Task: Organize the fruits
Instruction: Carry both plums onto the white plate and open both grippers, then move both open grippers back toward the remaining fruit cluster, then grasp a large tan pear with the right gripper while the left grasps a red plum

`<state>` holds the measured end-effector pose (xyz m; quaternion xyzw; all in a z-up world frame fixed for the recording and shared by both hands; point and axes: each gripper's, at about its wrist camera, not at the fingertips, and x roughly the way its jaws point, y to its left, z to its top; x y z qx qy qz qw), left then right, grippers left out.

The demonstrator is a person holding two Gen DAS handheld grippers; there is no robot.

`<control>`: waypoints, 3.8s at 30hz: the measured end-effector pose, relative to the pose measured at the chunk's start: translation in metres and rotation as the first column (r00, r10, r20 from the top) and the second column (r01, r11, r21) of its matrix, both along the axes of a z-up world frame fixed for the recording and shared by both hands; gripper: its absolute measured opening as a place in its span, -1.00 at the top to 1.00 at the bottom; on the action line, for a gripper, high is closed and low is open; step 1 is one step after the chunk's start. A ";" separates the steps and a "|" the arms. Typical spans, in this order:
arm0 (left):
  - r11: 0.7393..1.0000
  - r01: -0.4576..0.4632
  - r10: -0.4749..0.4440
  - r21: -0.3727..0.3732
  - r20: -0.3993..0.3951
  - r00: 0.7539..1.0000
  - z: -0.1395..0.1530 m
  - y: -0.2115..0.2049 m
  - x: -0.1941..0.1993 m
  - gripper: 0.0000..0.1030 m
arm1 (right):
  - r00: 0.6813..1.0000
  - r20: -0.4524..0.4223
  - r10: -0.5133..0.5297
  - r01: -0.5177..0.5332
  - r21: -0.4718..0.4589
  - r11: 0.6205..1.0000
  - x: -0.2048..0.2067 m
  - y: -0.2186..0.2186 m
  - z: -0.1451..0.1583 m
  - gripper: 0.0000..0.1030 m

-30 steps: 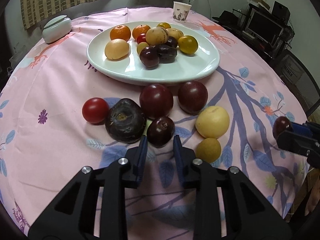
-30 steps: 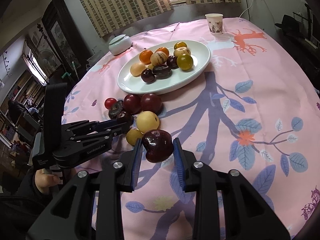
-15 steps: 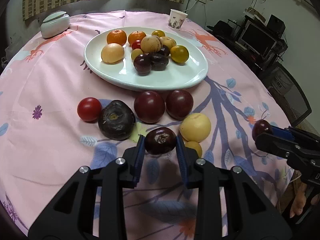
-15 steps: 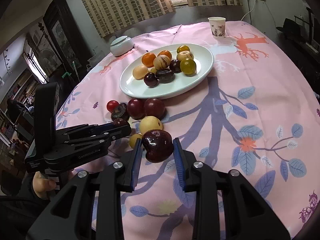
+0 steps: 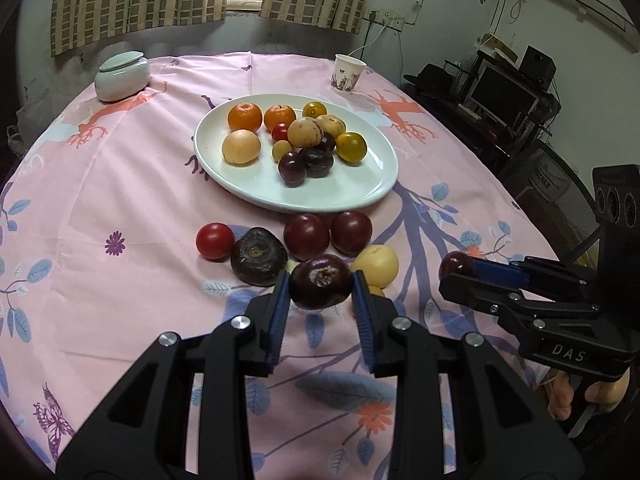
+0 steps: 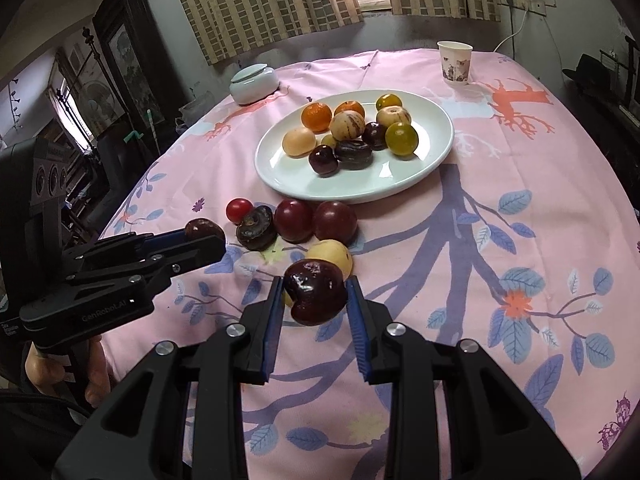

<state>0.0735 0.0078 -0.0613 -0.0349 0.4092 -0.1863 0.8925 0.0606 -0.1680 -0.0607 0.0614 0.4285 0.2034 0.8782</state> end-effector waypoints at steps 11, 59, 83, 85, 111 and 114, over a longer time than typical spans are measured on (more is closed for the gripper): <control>0.998 -0.025 0.024 0.056 0.011 1.000 0.030 -0.005 0.048 0.38 | 0.997 0.060 0.041 -0.037 -0.067 0.997 0.050 0.011 0.036 0.39; 0.972 -0.234 0.234 0.013 -0.005 0.972 -0.001 0.066 0.030 -0.96 | 1.000 -0.004 0.005 -0.005 -0.129 0.992 0.027 0.006 0.002 -0.96; 0.984 -0.153 0.155 0.094 -0.012 0.988 -0.012 0.034 0.018 -0.96 | 0.998 0.000 -0.062 0.062 -0.022 0.998 0.028 -0.001 -0.017 0.25; 0.982 -0.133 0.133 0.130 0.011 0.991 -0.015 0.023 0.023 -0.96 | 0.997 -0.005 -0.074 0.074 -0.010 0.997 0.021 -0.013 -0.017 0.25; 0.972 -0.206 0.218 0.116 -0.098 0.971 -0.061 0.053 0.111 -0.91 | 0.997 -0.050 -0.056 0.059 0.066 0.996 0.019 -0.020 -0.015 0.25; 0.979 -0.174 0.183 0.110 -0.078 0.980 -0.059 0.043 0.108 -0.52 | 0.997 -0.049 -0.051 0.055 0.074 0.996 0.018 -0.019 -0.015 0.25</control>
